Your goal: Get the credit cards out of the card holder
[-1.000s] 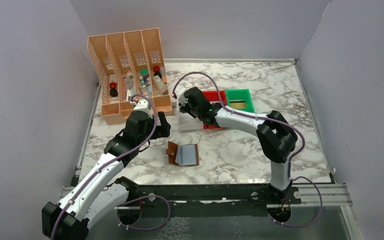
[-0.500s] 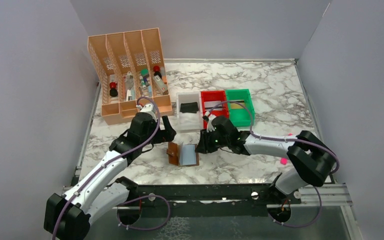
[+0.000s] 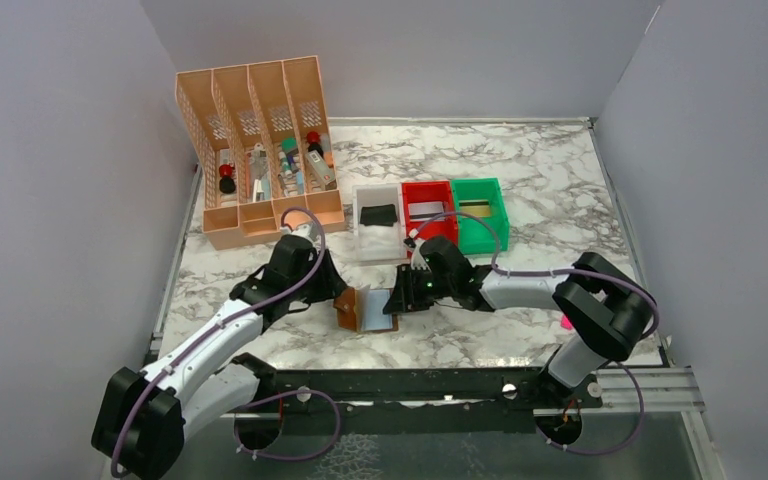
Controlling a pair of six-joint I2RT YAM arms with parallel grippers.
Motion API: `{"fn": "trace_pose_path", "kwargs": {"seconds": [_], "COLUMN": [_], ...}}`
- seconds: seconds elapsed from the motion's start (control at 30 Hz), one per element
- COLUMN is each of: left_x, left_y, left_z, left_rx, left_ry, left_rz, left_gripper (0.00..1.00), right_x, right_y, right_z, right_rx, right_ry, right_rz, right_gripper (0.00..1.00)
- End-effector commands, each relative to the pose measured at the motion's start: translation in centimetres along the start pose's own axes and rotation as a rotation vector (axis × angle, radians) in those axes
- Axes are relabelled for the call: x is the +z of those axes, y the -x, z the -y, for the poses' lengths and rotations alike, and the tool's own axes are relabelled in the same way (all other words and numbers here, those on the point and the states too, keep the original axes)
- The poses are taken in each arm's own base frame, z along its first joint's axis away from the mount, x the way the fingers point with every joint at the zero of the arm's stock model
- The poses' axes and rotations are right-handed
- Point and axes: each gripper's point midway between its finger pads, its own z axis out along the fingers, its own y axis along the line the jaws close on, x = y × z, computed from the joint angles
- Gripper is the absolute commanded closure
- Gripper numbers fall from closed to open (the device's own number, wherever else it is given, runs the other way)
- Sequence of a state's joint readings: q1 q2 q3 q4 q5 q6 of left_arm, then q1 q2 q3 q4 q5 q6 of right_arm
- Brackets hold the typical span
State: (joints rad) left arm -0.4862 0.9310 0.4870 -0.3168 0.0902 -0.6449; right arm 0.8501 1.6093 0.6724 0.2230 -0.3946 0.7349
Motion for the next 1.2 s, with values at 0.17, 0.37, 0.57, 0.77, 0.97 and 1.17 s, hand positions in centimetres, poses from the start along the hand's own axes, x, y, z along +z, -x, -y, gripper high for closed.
{"fn": "trace_pose_path", "kwargs": {"seconds": [0.17,0.37,0.57,0.77,0.97,1.17], "left_x": [1.4,1.8,2.2,2.5,2.6,3.0], "left_y": [-2.4,-3.5,-4.6,-5.0,-4.8,-4.7], "left_z": [0.1,-0.1,-0.4,-0.3,0.0,0.5], "left_rx": [-0.008,-0.02,-0.043,-0.068,-0.07,-0.09], "left_ry": [-0.038,-0.052,-0.062,-0.091,-0.108,-0.134], "left_rz": [-0.108,-0.142,-0.165,-0.158,-0.145,-0.14], "left_gripper": [0.66,0.88,0.95,0.96,0.95,0.96], "right_x": [1.6,1.7,1.2,0.9,0.9,1.2], "right_y": [-0.8,-0.3,1.0,1.4,2.1,1.9], "right_z": [1.0,-1.2,-4.0,-5.0,-4.8,-7.4], "right_rx": [0.036,0.039,0.029,0.029,-0.035,-0.113], "right_ry": [-0.026,0.079,0.17,0.203,0.101,0.186], "right_rz": [-0.053,-0.058,-0.05,-0.049,-0.031,-0.069], "right_gripper": [0.65,0.68,0.68,0.68,0.67,0.65]}}
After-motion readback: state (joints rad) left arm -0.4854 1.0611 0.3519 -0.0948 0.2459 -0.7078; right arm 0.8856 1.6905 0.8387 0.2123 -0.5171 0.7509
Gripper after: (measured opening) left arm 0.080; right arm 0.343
